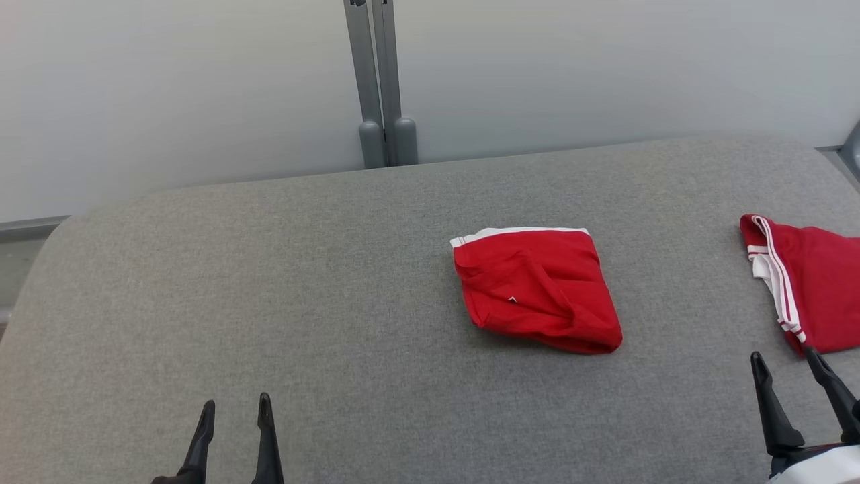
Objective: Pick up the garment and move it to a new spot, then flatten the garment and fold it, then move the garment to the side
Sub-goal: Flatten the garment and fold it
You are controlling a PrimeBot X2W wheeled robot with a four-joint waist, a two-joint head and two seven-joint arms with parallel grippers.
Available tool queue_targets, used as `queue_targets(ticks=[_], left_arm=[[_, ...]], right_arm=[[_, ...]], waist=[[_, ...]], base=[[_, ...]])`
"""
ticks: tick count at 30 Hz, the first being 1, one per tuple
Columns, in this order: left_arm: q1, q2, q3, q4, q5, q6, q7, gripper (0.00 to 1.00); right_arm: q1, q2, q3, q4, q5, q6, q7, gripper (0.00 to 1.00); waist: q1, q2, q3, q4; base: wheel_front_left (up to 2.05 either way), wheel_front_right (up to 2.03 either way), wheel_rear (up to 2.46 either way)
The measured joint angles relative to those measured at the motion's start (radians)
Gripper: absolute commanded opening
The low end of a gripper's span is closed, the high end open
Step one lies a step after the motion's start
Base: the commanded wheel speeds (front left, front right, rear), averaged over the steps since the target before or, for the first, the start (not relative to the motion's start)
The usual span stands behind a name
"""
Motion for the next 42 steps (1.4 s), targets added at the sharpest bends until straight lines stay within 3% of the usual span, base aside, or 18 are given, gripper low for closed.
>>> queue_targets(ticks=[25,26,29,34,42], left_arm=[[0.034,0.000,0.012,0.004,0.000,-0.005,0.000,1.00],[0.034,0.000,0.012,0.002,0.000,-0.004,0.000,1.00],[0.028,0.000,-0.006,-0.003,0.000,-0.004,0.000,1.00],[-0.034,0.000,-0.055,-0.019,0.000,0.006,0.000,1.00],[-0.163,0.000,-0.144,-0.033,-0.014,0.054,0.000,1.00]], right_arm=[[-0.025,0.005,0.066,-0.028,0.019,0.000,0.000,1.00],[-0.050,-0.001,0.072,-0.041,0.024,0.000,0.000,0.92],[-0.152,-0.040,0.090,-0.035,0.040,0.000,-0.001,0.00],[-0.339,-0.109,0.225,0.146,0.052,0.000,0.011,0.00],[-0.636,-0.096,0.438,0.415,0.096,0.000,0.028,0.00]], waist=[[0.0000,0.0001,-0.017,0.036],[0.0000,0.0000,-0.013,0.036],[0.0000,0.0000,0.009,0.036],[0.0000,0.0000,0.065,0.040],[0.0000,0.0000,0.200,0.076]], base=[[0.00,0.00,0.00],[0.00,0.00,0.00],[0.00,0.00,0.00],[0.00,0.00,0.00],[0.00,0.00,0.00]])
